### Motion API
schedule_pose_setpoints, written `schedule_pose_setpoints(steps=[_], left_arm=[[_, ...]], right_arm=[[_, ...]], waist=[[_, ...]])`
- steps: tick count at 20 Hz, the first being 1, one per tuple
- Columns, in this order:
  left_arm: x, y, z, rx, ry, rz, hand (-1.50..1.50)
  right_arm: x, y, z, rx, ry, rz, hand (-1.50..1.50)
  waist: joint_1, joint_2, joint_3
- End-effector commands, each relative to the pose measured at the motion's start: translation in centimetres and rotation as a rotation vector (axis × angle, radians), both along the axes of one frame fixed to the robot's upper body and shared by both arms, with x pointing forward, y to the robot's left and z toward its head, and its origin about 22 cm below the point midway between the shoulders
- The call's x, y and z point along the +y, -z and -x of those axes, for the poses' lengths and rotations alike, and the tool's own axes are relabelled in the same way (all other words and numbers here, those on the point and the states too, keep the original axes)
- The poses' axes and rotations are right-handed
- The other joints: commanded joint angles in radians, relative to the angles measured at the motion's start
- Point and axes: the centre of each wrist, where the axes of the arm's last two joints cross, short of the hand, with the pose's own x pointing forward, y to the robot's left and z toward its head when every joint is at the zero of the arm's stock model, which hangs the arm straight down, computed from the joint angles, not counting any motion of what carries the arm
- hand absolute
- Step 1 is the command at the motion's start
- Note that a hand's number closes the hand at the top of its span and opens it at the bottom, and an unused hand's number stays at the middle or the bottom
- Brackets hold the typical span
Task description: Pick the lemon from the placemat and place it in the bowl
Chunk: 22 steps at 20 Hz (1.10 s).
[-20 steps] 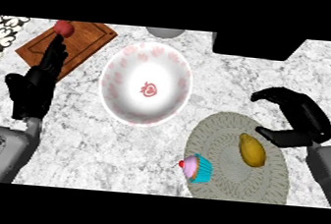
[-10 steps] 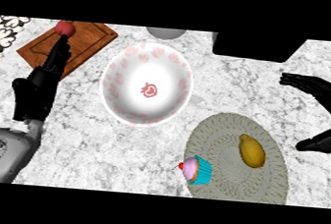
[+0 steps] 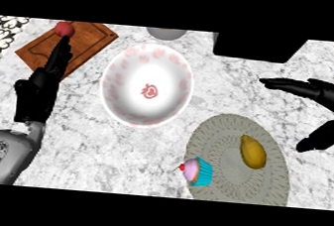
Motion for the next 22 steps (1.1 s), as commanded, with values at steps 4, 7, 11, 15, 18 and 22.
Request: schedule_pose_setpoints(steps=[4, 7, 11, 15, 18, 22], left_arm=[[0.6, 0.1, 1.2, -0.013, -0.006, 0.001, 0.0], [1.1, 0.2, 1.0, 0.005, -0.037, -0.018, 0.0], [0.7, -0.4, 1.6, 0.004, -0.027, 0.011, 0.0], [2.1, 0.1, 1.8, 0.009, -0.037, 0.005, 0.0], [1.3, 1.1, 1.8, 0.025, -0.035, -0.014, 0.0], [1.3, 0.7, 1.2, 0.008, -0.048, -0.015, 0.0]], right_arm=[[3.2, 0.3, -1.3, 0.076, -0.271, 0.141, -1.5], [3.1, 2.6, -0.4, 0.075, -0.331, 0.194, -1.5], [5.6, 3.2, -0.9, 0.049, -0.371, 0.292, -1.5], [3.8, 5.3, 0.5, 0.029, -0.37, 0.408, -1.5], [6.2, 6.7, -1.4, 0.026, -0.325, 0.46, -1.5], [5.0, 8.3, -1.3, 0.021, -0.315, 0.466, -1.5]], waist=[[-0.006, -0.007, -0.002], [-0.02, -0.009, -0.002], [-0.027, -0.011, -0.003], [-0.046, -0.013, -0.003], [-0.04, -0.011, -0.003], [-0.045, -0.011, -0.003]])
